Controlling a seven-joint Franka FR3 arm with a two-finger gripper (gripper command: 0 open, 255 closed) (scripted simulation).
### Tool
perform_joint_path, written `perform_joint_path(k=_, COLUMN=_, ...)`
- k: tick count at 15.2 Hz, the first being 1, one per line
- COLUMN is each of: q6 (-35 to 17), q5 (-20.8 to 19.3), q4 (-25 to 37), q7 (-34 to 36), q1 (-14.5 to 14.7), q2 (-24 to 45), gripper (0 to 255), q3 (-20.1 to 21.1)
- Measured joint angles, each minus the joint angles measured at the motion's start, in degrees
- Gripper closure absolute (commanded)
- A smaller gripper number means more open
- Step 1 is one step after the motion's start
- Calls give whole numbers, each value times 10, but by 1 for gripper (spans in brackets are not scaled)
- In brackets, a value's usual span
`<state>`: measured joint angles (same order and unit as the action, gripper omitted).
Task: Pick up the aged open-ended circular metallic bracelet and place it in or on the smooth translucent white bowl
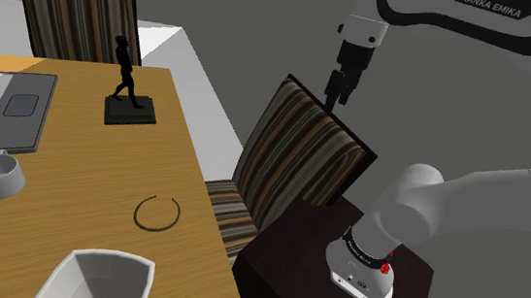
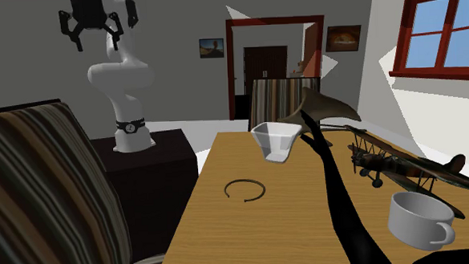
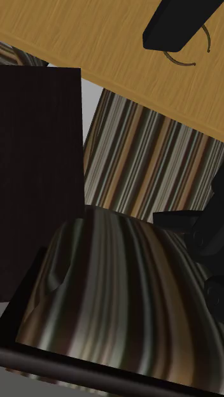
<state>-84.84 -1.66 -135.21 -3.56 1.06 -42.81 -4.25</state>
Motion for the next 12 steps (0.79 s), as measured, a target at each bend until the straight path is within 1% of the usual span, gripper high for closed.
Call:
perform_joint_path(k=1, q6=0, q5=0, q4=0, q7=0, q1=0, q2=0, gripper=0, q3=0)
perform_joint_path(k=3, q6=-20, q5=6, q4=-8, q7=7, q1=4, q2=13, gripper=0, q3=7)
perform_joint_path(k=8, q6=-102, q5=28, q4=-43, q7=35, q1=21, q2=60, gripper=0, q3=34)
perform_joint_path(k=12, q6=-173, q5=46, q4=-57, q7=60, q1=37, q2=116, gripper=0, q3=61)
